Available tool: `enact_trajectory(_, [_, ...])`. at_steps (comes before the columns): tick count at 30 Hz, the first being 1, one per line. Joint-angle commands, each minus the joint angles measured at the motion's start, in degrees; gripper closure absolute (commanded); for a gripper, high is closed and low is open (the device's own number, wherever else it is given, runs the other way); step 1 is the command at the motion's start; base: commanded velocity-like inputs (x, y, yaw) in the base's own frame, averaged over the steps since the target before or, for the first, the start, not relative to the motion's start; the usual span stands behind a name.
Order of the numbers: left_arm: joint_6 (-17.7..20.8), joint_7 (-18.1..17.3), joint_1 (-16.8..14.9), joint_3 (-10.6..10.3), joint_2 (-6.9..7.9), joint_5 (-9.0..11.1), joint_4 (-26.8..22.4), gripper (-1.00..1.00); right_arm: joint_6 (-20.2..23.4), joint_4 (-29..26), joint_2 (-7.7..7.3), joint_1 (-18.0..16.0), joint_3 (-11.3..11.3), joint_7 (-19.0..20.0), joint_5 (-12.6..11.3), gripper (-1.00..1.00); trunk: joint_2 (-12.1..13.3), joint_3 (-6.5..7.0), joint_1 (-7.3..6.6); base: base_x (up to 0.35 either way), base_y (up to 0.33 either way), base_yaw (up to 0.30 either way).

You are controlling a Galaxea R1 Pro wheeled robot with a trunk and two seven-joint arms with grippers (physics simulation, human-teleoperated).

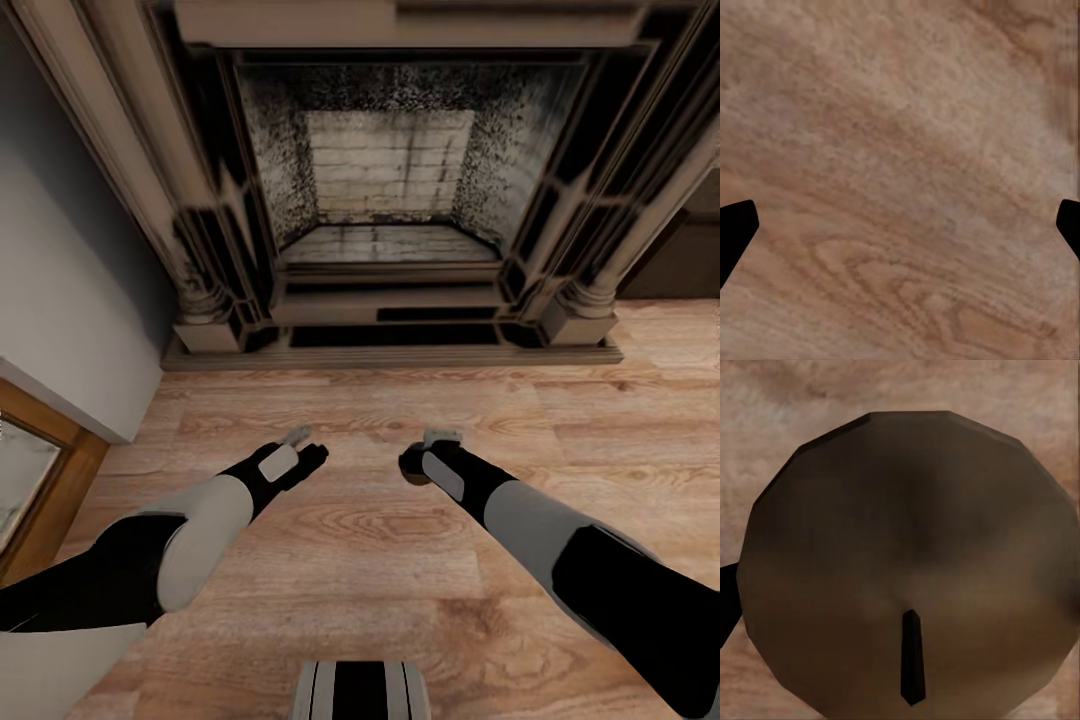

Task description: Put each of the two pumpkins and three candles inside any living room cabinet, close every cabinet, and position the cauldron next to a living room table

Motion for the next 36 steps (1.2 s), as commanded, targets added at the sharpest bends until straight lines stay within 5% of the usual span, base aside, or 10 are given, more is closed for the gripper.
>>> enact_trajectory(1, [-0.1, 0.3, 0.8, 0.3, -0.01, 0.3, -0.1, -1.0, 0.1, -0.1, -0.02, 0.0, 0.4, -0.4, -0.5, 1.0, 0.0, 0.19, -0.03, 0.0, 0.0, 0.0])
enact_trajectory(9, [-0.7, 0.5, 4.2, 0.3, 0.3, 0.6, -0.1, -1.0, 0.0, -0.1, 0.03, 1.0, 0.4, -0.4, -0.5, 1.0, 0.1, 1.96, -0.24, 0.0, 0.0, 0.0])
enact_trajectory(23, [-0.9, 0.5, 4.7, 0.2, 0.16, -1.9, -0.1, -1.0, -0.3, -0.1, 0.03, 1.8, 0.4, -0.4, -0.4, 1.0, 0.3, 5.06, -0.6, 0.0, 0.0, 0.0])
enact_trajectory(36, [-0.9, 0.4, 4.7, 0.2, -0.01, -2.1, -0.1, -1.0, -0.3, -0.1, 0.0, 1.8, 0.4, -0.5, -0.4, 1.0, 0.5, 7.94, -0.93, 0.0, 0.0, 0.0])
